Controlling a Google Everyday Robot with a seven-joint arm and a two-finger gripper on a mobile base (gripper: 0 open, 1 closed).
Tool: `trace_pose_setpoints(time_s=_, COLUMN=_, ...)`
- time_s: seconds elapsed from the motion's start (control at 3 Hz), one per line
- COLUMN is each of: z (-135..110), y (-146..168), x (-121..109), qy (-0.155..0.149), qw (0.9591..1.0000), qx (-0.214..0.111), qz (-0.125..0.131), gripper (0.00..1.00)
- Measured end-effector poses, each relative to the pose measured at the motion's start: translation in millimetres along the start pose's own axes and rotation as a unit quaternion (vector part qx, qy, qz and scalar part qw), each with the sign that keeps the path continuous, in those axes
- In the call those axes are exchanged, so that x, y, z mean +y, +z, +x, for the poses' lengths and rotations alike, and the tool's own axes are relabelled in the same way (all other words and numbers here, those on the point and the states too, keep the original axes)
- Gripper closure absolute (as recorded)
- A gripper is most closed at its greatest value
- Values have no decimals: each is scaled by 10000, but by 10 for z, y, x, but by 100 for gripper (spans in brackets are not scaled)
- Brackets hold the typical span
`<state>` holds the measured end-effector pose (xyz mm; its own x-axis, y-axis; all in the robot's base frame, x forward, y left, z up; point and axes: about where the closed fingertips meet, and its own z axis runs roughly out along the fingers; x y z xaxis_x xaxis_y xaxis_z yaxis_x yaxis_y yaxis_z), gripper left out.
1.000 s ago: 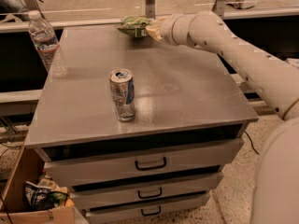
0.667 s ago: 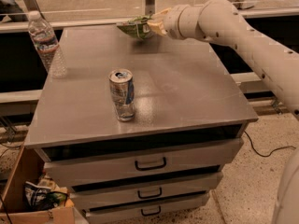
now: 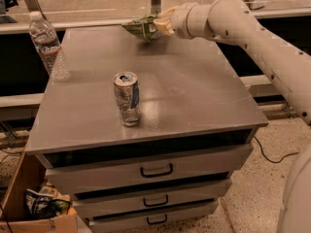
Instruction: Move green jalapeno chip bag near redbull can
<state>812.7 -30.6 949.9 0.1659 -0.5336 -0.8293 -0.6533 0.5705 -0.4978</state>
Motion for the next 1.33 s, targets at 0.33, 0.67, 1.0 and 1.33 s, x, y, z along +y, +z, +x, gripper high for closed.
trace_pose_setpoints(time_s=0.33, z=34, y=-249, x=-176, qy=-154, qw=9999, qx=69, qz=29, gripper=100)
trace_pose_setpoints(time_s=0.67, z=73, y=-630, x=-405, qy=-352, qw=9991, qx=215, qz=55, gripper=100)
trace_pose_setpoints(time_s=1.0, z=69, y=-1020, x=-585, qy=-530, qw=9981, qx=298, qz=-24, gripper=100)
trace_pose_setpoints(time_s=1.33, z=135, y=-1435, x=-568, qy=-589, qw=9971, qx=366, qz=-305, gripper=100)
